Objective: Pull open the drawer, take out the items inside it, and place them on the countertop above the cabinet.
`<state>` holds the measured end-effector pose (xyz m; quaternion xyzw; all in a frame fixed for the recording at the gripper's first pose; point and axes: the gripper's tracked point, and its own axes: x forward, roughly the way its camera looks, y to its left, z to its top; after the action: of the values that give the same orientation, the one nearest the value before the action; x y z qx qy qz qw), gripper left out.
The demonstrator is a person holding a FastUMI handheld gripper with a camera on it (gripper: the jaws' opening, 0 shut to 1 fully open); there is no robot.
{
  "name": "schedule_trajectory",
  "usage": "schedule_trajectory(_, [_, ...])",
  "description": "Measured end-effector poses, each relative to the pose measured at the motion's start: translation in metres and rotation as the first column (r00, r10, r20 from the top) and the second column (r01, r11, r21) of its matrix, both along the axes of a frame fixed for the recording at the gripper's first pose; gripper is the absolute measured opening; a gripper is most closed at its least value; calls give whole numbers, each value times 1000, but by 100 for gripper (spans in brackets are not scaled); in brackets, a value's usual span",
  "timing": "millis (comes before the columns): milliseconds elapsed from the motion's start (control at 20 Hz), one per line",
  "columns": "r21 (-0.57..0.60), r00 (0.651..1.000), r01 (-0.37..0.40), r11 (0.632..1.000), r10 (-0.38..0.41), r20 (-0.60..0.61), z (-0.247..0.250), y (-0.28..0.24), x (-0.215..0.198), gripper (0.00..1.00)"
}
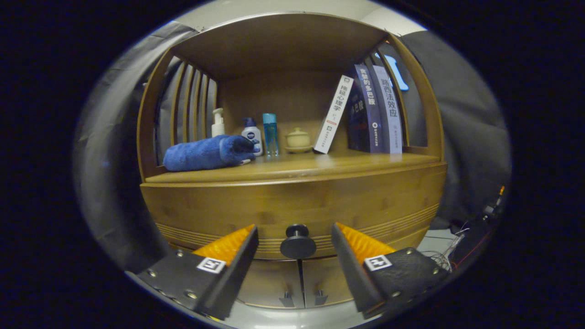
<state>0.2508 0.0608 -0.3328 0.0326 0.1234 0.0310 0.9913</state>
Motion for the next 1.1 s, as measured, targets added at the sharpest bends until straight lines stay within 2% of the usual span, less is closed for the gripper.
schedule_trajectory(300, [-21,999,13,1000,-12,35,-4,1,6,44])
schedule_trajectory(500, [77,997,67,995,-70,36,-7,-1,9,43])
schedule_trajectory(550, [83,998,58,995,-60,22,-11,1,9,42])
schedule_trajectory(650, [42,1000,15,999,-15,7,-12,1,10,41])
schedule_trajectory(750, [-22,1000,12,1000,-12,0,-11,-1,2,35])
schedule_trajectory(800, [-35,1000,16,999,-16,8,-9,-2,3,27])
schedule_trajectory(950, [-2,1000,26,1000,-26,-4,-8,-3,-9,26])
schedule_trajectory(1100, [-24,999,29,999,-29,-15,-7,-6,-28,27])
